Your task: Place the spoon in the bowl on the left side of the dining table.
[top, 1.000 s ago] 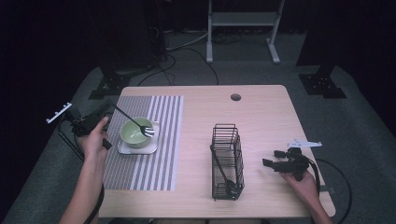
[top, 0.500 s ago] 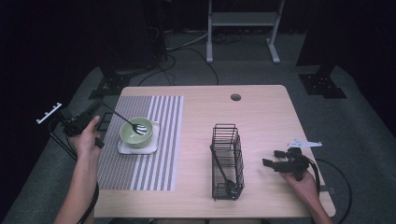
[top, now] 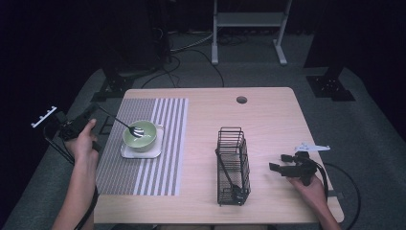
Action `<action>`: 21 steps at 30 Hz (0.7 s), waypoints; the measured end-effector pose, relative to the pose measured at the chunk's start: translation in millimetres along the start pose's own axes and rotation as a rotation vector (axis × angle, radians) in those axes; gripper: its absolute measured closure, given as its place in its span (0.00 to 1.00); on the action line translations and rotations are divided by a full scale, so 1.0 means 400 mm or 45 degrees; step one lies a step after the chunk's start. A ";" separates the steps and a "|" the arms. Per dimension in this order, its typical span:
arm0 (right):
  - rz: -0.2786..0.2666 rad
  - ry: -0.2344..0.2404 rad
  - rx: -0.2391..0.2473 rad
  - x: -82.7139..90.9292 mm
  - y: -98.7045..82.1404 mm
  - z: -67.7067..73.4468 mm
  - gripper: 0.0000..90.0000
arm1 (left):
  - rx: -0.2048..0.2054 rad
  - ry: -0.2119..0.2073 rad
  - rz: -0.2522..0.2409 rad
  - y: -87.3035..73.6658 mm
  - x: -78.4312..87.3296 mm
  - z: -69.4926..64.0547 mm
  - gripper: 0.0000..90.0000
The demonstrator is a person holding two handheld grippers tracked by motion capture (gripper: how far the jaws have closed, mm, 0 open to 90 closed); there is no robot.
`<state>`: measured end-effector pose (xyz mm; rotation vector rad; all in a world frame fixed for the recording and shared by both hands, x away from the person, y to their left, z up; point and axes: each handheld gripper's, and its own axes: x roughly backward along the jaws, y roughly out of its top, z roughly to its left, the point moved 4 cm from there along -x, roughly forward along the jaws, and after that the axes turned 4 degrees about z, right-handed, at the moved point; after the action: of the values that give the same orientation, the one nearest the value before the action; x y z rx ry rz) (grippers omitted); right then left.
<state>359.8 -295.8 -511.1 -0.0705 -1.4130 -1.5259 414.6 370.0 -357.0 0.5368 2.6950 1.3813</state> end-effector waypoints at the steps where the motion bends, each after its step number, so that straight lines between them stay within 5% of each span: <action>1: 0.000 -0.001 0.001 0.000 0.000 0.000 0.20 | 0.001 0.005 0.003 0.001 0.000 0.003 0.99; 21: 0.001 -0.003 0.003 0.000 0.000 0.000 0.20 | 0.020 0.066 -0.030 0.017 0.008 0.044 0.99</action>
<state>359.7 -295.7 -511.1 -0.0714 -1.4161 -1.5243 417.3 388.4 -361.5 0.4753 2.7459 1.3884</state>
